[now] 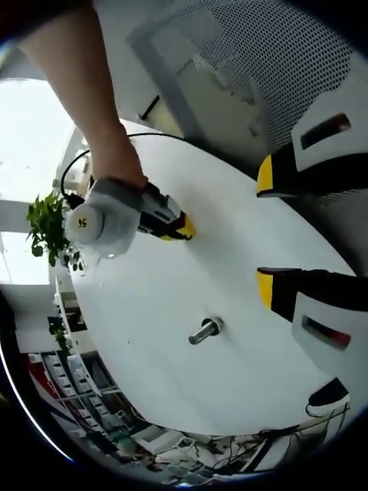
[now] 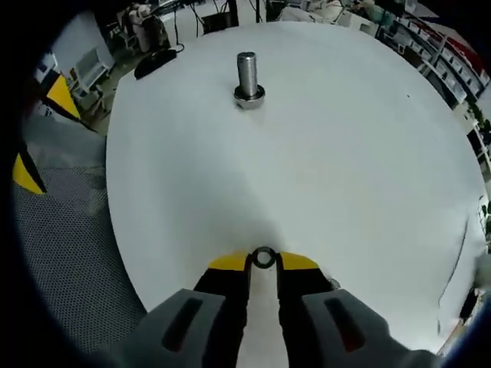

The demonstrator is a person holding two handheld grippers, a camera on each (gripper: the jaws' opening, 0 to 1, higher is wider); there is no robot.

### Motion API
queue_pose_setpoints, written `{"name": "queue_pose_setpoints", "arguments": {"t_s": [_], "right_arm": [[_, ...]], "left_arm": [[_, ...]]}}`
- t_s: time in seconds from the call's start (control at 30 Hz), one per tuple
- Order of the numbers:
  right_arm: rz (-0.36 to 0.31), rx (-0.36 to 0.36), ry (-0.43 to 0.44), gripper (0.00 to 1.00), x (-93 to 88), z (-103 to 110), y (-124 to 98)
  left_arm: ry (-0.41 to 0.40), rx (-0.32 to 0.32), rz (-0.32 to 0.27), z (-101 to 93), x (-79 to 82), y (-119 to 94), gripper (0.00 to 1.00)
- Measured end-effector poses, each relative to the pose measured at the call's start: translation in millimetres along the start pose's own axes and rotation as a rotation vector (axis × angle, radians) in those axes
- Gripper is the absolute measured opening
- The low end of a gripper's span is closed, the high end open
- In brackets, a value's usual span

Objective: Place the washer onto the threaded stud by aligning its center hole with the stud, sliding it down to the base, and recovering from edge contact or off-axis alignment until the washer reaches the visible bottom stop.

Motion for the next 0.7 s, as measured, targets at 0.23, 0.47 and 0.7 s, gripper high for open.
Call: {"name": "queue_pose_setpoints", "arguments": {"t_s": [0.23, 0.47, 0.7], "right_arm": [[0.071, -0.014, -0.011, 0.15, 4.1, -0.3, 1.1], [0.016, -0.036, -0.014, 0.15, -0.9, 2.6, -0.3], [0.008, -0.007, -0.084, 0.15, -1.3, 3.7, 0.0]], "left_arm": [[0.003, 0.004, 0.005, 0.5, -1.2, -0.1, 0.34], [-0.004, 0.011, 0.005, 2.5, -1.8, -0.5, 0.34], [0.005, 0.020, -0.005, 2.4, 0.9, -1.6, 0.34]]}}
Point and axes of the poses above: the point that each gripper's makers call its tool centre point, and the gripper's own axes: y roughly forward along the fingers, z roughly to its left, x roughly out of its top, the point moved 3 cm from there along -y, roughly backward along the fingers, and after that the axes turned 7 degrees about z, right-handed, at the moved point
